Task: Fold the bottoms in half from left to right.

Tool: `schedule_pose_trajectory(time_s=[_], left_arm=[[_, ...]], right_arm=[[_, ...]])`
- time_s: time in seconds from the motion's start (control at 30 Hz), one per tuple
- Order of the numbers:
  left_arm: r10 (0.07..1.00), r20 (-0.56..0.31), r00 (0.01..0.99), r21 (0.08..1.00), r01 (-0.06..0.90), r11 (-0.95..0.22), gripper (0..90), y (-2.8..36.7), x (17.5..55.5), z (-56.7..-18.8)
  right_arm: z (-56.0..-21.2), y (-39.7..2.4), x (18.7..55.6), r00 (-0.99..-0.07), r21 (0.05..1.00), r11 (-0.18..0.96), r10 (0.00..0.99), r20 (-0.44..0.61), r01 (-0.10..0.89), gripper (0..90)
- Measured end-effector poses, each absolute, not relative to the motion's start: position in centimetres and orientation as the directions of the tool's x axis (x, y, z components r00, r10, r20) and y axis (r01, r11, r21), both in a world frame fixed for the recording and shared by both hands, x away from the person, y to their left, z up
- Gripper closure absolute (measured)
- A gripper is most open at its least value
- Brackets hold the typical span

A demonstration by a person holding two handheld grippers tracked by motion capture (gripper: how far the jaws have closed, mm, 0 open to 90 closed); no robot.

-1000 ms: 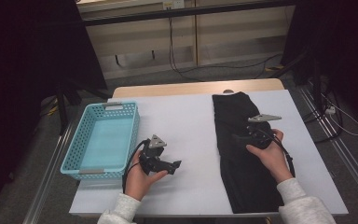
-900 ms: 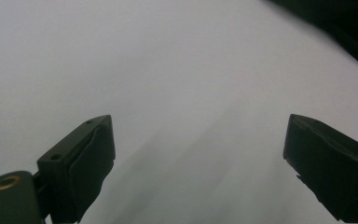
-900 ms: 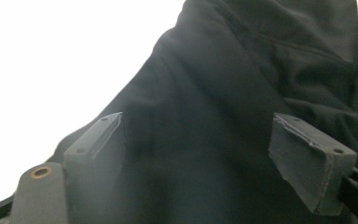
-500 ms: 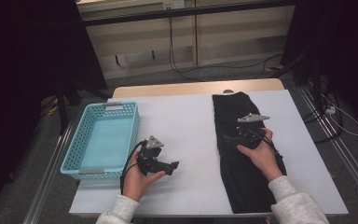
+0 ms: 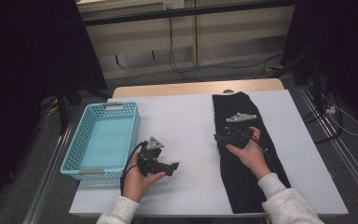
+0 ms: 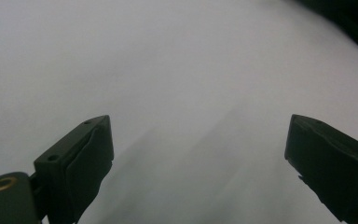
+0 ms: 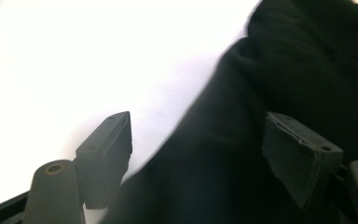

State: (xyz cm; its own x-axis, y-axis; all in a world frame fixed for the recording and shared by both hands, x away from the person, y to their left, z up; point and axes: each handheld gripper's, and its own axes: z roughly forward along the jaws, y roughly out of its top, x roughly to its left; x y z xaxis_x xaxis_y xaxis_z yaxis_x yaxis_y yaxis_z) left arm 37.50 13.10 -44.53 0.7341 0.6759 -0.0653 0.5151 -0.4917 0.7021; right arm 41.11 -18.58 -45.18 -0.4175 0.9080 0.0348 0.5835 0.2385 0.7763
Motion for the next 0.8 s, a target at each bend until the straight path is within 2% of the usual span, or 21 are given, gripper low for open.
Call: schedule_pose_trajectory(time_s=[0.27, 0.33, 0.53, 0.57, 0.67, 0.7, 0.8], left_arm=[[0.681, -0.064, 0.729, 0.702, 0.518, -0.489, 8.1, 13.6, 37.3, -44.5], [0.686, -0.062, 0.725, 0.702, 0.520, -0.487, 8.2, 13.8, 37.2, -44.6], [0.683, -0.058, 0.728, 0.698, 0.519, -0.493, 8.4, 13.8, 37.1, -44.6], [0.686, -0.058, 0.725, 0.702, 0.518, -0.489, 8.4, 13.8, 37.0, -44.6], [0.686, -0.061, 0.725, 0.701, 0.521, -0.488, 8.6, 13.9, 36.9, -44.5], [0.685, -0.055, 0.726, 0.708, 0.512, -0.486, 8.7, 14.0, 36.9, -44.4], [0.690, -0.057, 0.722, 0.712, 0.514, -0.479, 8.9, 13.9, 36.9, -44.3]], right_arm=[[-46.9, -17.2, 42.3, -0.422, 0.738, 0.303, 0.906, -0.028, 0.603, 24.9], [-46.9, -17.7, 42.5, -0.391, 0.745, 0.283, 0.920, -0.032, 0.604, 31.7], [-46.9, -18.1, 42.6, -0.374, 0.743, 0.274, 0.927, -0.034, 0.611, 36.1], [-46.8, -18.2, 42.6, -0.370, 0.743, 0.272, 0.928, -0.035, 0.612, 44.0], [-46.8, -18.4, 42.6, -0.361, 0.743, 0.267, 0.932, -0.037, 0.614, 48.9], [-46.7, -18.6, 42.6, -0.357, 0.742, 0.265, 0.933, -0.037, 0.616, 54.7], [-46.7, -18.8, 42.6, -0.350, 0.741, 0.258, 0.936, -0.033, 0.619, 56.2]])
